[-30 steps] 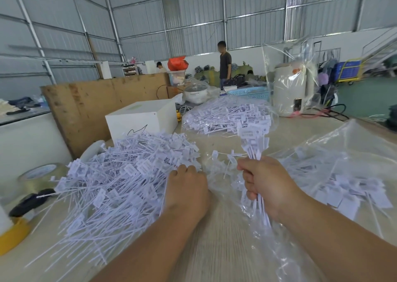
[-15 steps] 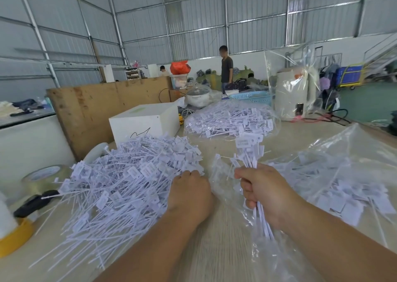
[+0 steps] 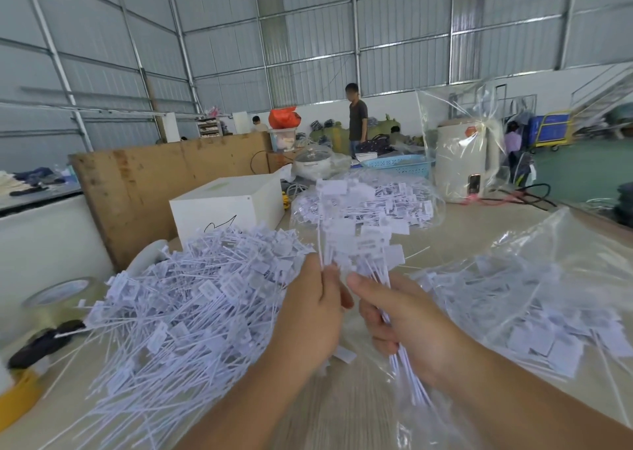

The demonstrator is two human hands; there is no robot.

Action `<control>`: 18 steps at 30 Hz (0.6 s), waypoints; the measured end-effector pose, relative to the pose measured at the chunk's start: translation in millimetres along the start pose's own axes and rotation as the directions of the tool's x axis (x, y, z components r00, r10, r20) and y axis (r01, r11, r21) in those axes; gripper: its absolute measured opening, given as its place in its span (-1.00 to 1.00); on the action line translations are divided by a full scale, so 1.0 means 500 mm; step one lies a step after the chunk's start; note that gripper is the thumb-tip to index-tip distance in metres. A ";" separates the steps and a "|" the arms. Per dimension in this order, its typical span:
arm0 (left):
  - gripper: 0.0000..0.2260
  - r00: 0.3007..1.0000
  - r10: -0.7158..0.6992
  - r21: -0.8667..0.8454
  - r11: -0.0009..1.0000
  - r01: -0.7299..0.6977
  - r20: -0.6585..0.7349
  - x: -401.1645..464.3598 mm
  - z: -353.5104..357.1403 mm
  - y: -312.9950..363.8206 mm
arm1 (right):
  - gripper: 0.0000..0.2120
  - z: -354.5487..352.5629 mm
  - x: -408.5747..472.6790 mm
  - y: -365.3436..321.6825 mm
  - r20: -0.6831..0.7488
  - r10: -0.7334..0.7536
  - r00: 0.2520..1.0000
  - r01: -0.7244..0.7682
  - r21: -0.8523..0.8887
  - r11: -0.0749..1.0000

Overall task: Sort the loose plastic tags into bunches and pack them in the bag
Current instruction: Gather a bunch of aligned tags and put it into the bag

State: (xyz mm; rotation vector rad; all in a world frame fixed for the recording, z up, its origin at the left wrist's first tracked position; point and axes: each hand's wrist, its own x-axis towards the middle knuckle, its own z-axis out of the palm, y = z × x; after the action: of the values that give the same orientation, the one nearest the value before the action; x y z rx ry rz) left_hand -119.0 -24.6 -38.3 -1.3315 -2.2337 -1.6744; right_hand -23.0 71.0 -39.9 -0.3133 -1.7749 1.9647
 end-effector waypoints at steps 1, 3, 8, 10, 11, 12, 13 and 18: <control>-0.81 0.999 0.029 -0.035 0.999 -0.028 0.039 -0.006 0.006 0.003 | -0.68 0.004 -0.002 -0.001 0.031 -0.037 0.999 0.037 -0.003 0.999; -0.85 0.991 0.071 -0.072 0.995 -0.064 0.109 -0.017 0.020 0.006 | -0.72 0.009 -0.003 -0.003 0.024 -0.059 0.998 0.059 0.008 0.998; -0.77 0.971 0.045 -0.120 0.993 -0.018 0.233 -0.026 0.037 0.008 | -0.77 0.006 -0.001 -0.002 -0.180 -0.043 0.983 0.047 0.021 0.999; -0.79 0.952 0.023 -0.148 0.989 0.024 0.306 -0.031 0.044 0.009 | -0.75 0.001 0.001 0.001 -0.275 -0.051 0.960 0.054 0.003 0.999; -0.78 0.943 0.026 -0.165 0.986 0.031 0.333 -0.033 0.045 0.010 | -0.74 -0.001 0.002 0.000 -0.300 -0.063 0.952 0.062 -0.013 0.998; -0.78 0.935 0.038 -0.174 0.984 0.026 0.353 -0.033 0.045 0.012 | -0.71 -0.002 0.002 -0.001 -0.315 -0.076 0.946 0.071 -0.027 0.997; -0.79 0.928 0.055 -0.171 0.985 0.010 0.369 -0.033 0.044 0.013 | -0.67 -0.003 0.002 -0.003 -0.334 -0.087 0.939 0.080 -0.034 0.996; -0.74 0.898 0.123 -0.047 0.992 -0.114 0.422 -0.034 0.039 0.017 | -0.57 -0.004 0.003 -0.010 -0.421 -0.200 0.885 0.160 -0.127 0.979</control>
State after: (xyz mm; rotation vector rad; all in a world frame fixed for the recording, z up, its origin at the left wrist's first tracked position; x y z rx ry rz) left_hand -94.5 -18.7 -48.4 -1.9581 -2.2808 -1.4815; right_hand -22.6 73.9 -34.9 -0.5473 -1.5391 1.5413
